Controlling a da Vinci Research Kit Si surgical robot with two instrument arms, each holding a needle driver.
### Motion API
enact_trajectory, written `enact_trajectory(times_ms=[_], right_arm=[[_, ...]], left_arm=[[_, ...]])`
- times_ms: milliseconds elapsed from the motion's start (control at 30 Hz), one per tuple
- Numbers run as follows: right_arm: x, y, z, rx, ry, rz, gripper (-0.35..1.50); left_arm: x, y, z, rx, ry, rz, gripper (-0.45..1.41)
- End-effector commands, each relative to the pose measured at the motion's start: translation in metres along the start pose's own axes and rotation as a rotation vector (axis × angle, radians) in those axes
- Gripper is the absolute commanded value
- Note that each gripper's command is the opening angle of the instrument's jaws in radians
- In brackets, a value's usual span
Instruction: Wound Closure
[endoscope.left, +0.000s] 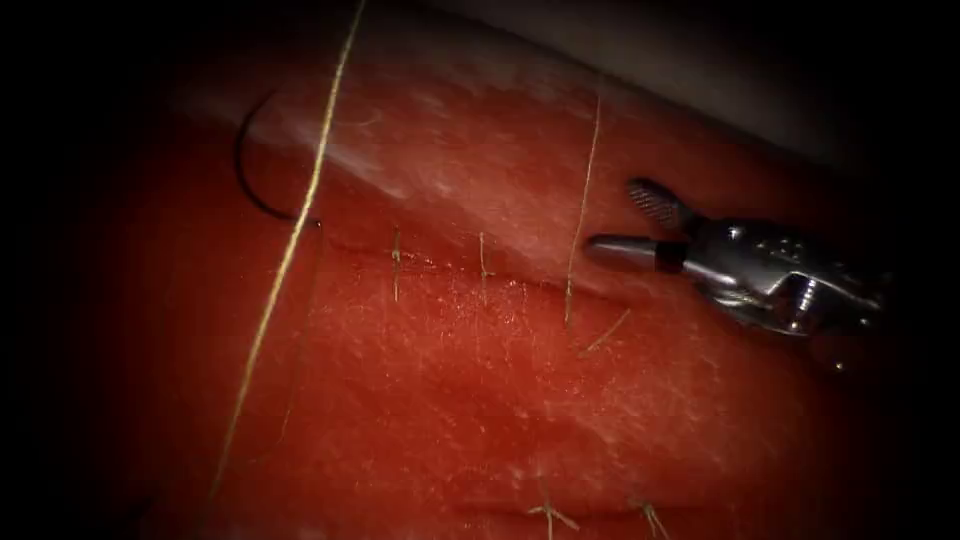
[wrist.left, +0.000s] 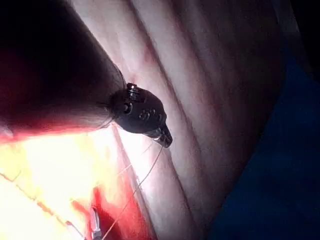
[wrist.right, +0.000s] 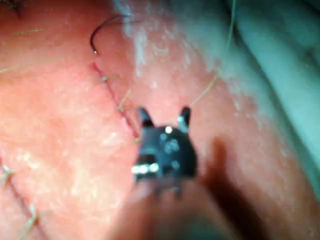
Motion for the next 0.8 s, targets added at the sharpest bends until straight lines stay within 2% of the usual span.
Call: enact_trajectory(times_ms=[33,200,433,600,800], right_arm=[[0.0001,0.0000,0.0011,0.003,0.008,0.023,1.31],[-0.0012,0.0000,0.0024,0.081,0.028,0.148,1.31],[-0.0038,-0.0002,0.0050,0.084,0.056,0.248,1.35],[-0.0038,-0.0009,0.0057,0.091,0.061,0.259,1.33],[-0.0040,-0.0023,0.0070,0.181,0.047,0.284,1.31]], left_arm=[[0.0001,-0.0003,0.0005,-0.003,0.002,0.007,-0.35],[0.0006,0.0008,0.0000,-0.013,-0.007,0.011,-0.35],[0.0016,0.0017,-0.0012,-0.024,-0.001,0.021,-0.35],[0.0033,0.0024,-0.0020,-0.026,0.006,0.032,-0.35],[0.0041,0.0033,-0.0014,-0.021,0.008,0.044,-0.35]])
